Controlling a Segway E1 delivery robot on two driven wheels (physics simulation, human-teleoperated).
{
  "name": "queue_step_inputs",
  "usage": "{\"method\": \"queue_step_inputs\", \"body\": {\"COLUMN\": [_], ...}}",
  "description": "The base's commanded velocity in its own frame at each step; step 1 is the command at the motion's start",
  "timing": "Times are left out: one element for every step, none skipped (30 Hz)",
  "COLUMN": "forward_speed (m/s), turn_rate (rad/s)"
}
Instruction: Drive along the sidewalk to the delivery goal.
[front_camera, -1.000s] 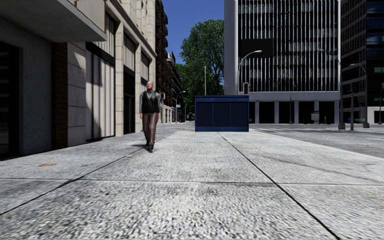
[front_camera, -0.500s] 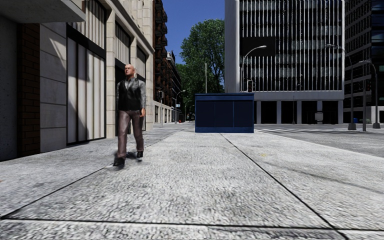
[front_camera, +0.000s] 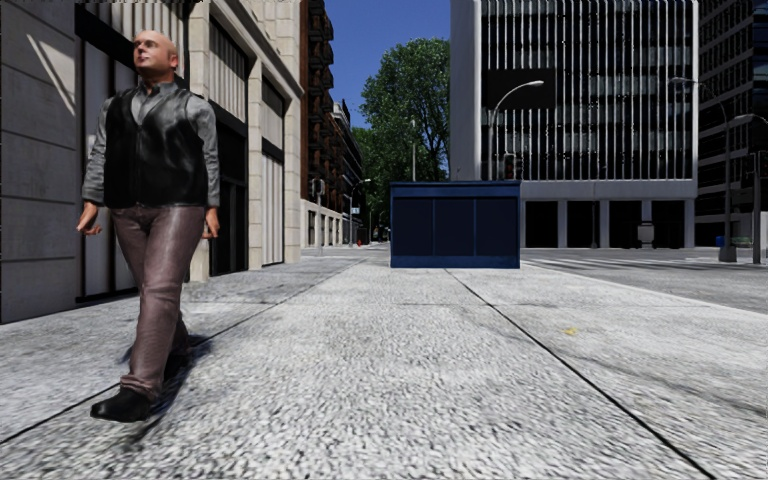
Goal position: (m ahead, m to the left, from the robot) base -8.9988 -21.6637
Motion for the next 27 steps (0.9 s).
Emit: {"method": "queue_step_inputs", "body": {"forward_speed": [2.00,2.00,2.00,2.00,2.00,2.00,2.00,2.00,2.00,2.00,2.00,2.00,2.00,2.00,2.00,2.00,2.00,2.00,2.00,2.00,2.00,2.00,2.00,2.00,2.00,2.00,2.00], "turn_rate": [0.00,0.00,0.00,0.00,0.00,0.00,0.00,0.00,0.00,0.00,0.00,0.00,0.00,0.00,0.00,0.00,0.00,0.00,0.00,0.00,0.00,0.00,0.00,0.00,0.01,0.01,0.13]}}
